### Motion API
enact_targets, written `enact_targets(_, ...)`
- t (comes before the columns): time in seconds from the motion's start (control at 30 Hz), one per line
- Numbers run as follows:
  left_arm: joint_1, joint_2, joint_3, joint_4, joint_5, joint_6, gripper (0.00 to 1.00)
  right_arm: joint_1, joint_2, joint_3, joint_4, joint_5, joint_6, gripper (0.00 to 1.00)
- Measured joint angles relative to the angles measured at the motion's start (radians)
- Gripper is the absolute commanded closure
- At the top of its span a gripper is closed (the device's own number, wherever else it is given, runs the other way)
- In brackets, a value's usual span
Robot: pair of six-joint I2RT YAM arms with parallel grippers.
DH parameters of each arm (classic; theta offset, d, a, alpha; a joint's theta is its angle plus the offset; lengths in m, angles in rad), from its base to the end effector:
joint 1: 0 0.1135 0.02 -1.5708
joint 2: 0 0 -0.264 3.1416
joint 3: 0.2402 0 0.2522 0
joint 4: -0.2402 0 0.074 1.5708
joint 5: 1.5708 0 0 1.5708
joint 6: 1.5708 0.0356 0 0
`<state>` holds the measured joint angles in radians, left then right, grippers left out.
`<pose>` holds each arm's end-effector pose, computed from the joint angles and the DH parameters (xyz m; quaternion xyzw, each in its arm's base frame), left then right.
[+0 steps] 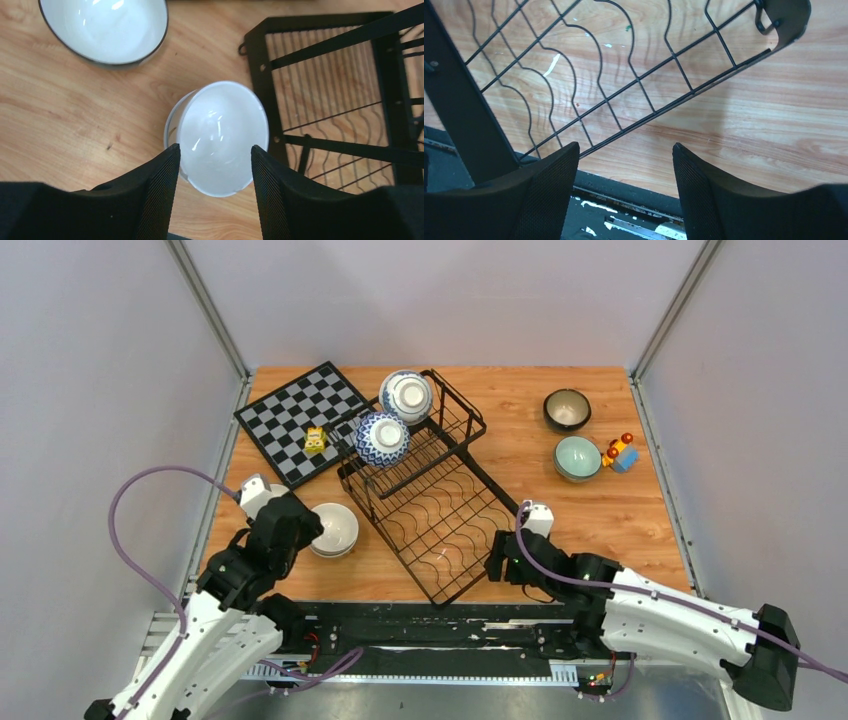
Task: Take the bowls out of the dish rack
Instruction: Adjust the dish rack at the center of the board.
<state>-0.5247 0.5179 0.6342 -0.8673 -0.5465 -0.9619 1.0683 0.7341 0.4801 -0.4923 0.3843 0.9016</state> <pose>0.0987 -0.0357 0.2610 -0.2965 0.8388 -0.0775 0.4500 0.0862 0.1292 0.2142 0.0014 0.9026 0.2310 0.3632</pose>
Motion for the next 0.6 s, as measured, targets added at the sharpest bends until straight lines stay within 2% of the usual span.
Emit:
enact_targets(0.17,0.000,0.007,0.089,0.006,-0.027,0.071,0.43,-0.072,0.024,-0.047,0.064,-0.054,0.033,0.50)
enact_targets(0.43,0.000,0.027,0.084,0.019,-0.033,0.108,0.44,-0.203,0.115,-0.051,0.145,-0.134,0.048,0.84)
enact_targets(0.5,0.000,0.027,0.084,0.030,-0.033,0.117,0.44,-0.238,0.132,-0.045,0.152,-0.156,0.029,0.88)
enact_targets(0.6,0.000,0.031,0.088,0.042,-0.033,0.126,0.44,-0.304,0.162,-0.023,0.154,-0.187,-0.017,0.89)
